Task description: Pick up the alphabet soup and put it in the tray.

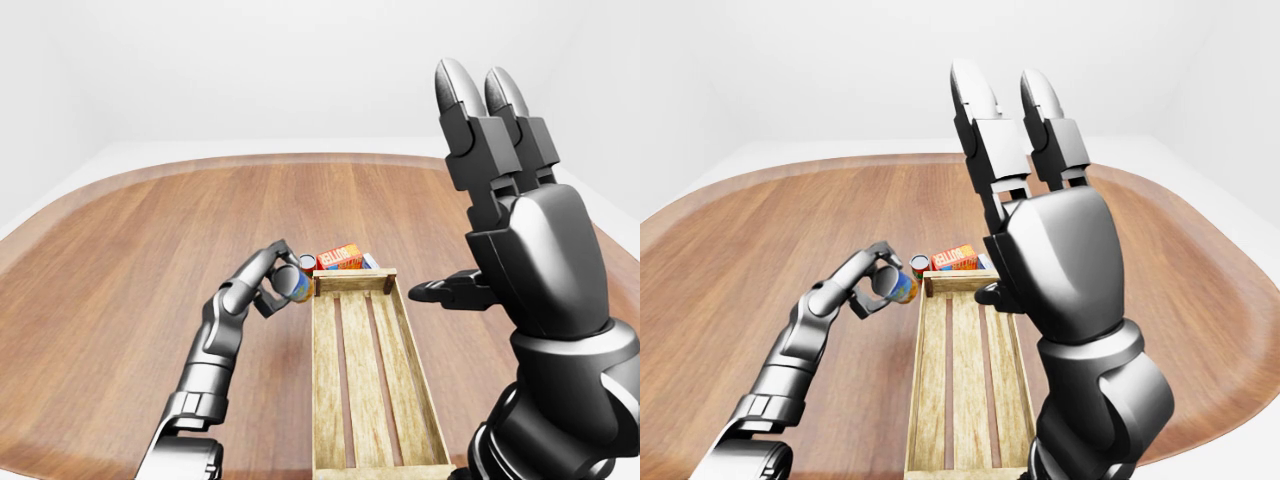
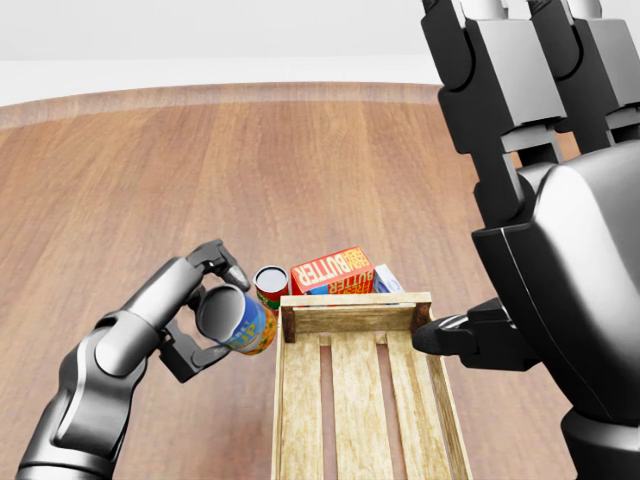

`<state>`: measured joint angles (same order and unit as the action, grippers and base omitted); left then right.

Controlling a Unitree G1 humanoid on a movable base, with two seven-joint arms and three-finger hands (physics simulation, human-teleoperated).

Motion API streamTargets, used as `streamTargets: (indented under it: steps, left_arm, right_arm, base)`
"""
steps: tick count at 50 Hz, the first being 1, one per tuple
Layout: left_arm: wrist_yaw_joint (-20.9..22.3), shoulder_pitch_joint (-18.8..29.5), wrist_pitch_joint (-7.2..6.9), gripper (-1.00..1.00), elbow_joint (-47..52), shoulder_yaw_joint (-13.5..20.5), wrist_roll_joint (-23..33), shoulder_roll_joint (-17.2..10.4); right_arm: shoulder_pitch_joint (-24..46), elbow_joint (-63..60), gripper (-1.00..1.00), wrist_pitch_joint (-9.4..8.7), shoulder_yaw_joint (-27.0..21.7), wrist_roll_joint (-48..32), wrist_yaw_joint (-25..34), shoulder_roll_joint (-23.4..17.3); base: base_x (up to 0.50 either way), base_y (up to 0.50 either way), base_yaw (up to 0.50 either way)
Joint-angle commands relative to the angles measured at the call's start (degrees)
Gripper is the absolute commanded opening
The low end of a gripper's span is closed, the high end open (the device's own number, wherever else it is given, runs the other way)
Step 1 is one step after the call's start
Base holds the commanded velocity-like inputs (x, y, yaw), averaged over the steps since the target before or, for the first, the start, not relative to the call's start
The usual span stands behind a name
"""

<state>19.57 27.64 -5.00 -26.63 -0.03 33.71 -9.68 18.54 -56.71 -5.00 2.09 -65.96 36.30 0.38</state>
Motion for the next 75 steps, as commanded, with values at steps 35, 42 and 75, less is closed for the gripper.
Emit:
streamTargets:
  steps: [35,42,75]
  left_arm:
    - [14.31,-3.99,0.0,-1.0,29.83,-4.68,5.76,7.15]
    - [14.36,-4.55,0.0,-1.0,29.09,-5.2,6.68,7.78]
    - [17.35,-7.34,0.0,-1.0,29.71,-10.86,13.69,12.56]
  right_arm:
    - [1.15,-1.81,1.0,0.0,-0.82,-2.12,2.79,-0.43]
    - [1.72,-2.31,1.0,0.0,-1.05,-2.96,3.7,-0.65]
    - [3.04,-3.29,1.0,0.0,-2.86,-4.3,3.7,0.27]
  base:
    - [0.0,0.0,0.0]
    - [0.0,0.0,0.0]
    - [0.0,0.0,0.0]
